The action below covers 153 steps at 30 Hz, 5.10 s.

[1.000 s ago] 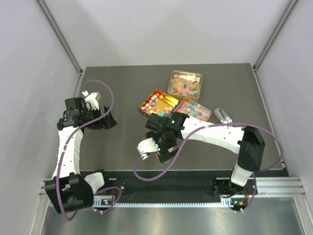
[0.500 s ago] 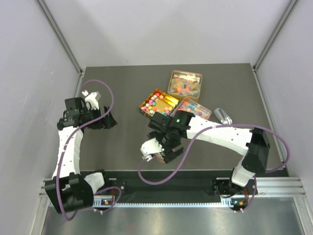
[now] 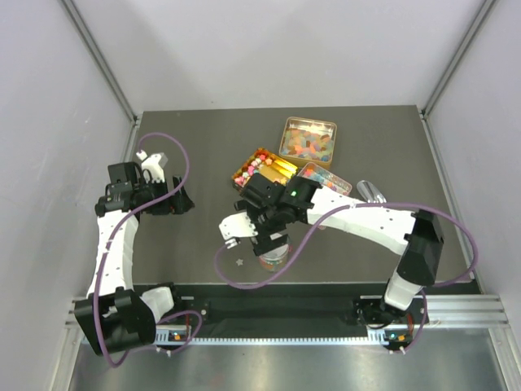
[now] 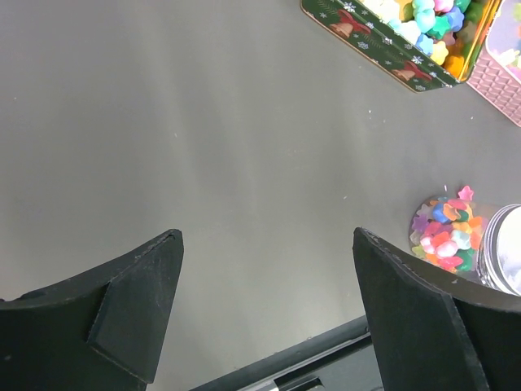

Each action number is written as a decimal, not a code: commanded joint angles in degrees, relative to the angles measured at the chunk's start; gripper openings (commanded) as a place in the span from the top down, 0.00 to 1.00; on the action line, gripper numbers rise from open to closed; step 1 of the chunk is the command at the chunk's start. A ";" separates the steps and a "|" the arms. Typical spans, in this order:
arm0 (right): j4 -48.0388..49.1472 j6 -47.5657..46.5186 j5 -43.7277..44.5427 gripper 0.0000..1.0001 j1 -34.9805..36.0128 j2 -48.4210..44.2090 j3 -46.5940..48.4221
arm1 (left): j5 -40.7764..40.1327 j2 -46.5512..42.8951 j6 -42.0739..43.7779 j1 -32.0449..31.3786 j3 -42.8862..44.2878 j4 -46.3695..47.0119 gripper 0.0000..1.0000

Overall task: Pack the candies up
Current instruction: Screw the bottle lid onto the packing bottle.

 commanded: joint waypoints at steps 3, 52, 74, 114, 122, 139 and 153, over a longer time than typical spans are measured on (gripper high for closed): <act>4.32 2.82 1.04 0.02 0.30 2.26 -0.76 | -0.41 -1.57 0.46 -0.11 0.50 0.64 0.11; 10.04 0.45 10.18 0.00 4.44 9.21 -0.85 | -1.73 -4.12 0.81 -0.03 1.20 -0.76 0.11; 3.08 6.36 -18.99 0.00 -12.89 -17.82 -7.16 | 29.50 6.51 24.03 -0.11 18.60 -31.53 0.10; 4.06 5.28 -16.71 0.00 -11.21 -6.70 0.29 | 22.71 8.70 51.08 -32.81 -25.97 27.27 0.04; 2.04 5.46 -13.81 0.00 -11.38 -9.43 1.70 | 22.95 9.69 46.44 -34.39 -16.56 22.87 0.06; -0.42 1.34 -13.81 0.00 -13.23 -14.79 -0.32 | 2.67 6.95 12.68 -50.64 -20.60 39.31 0.02; -0.25 -1.48 -13.11 0.00 -14.20 -17.60 -2.43 | -1.47 12.75 7.32 -58.64 -19.89 46.13 0.03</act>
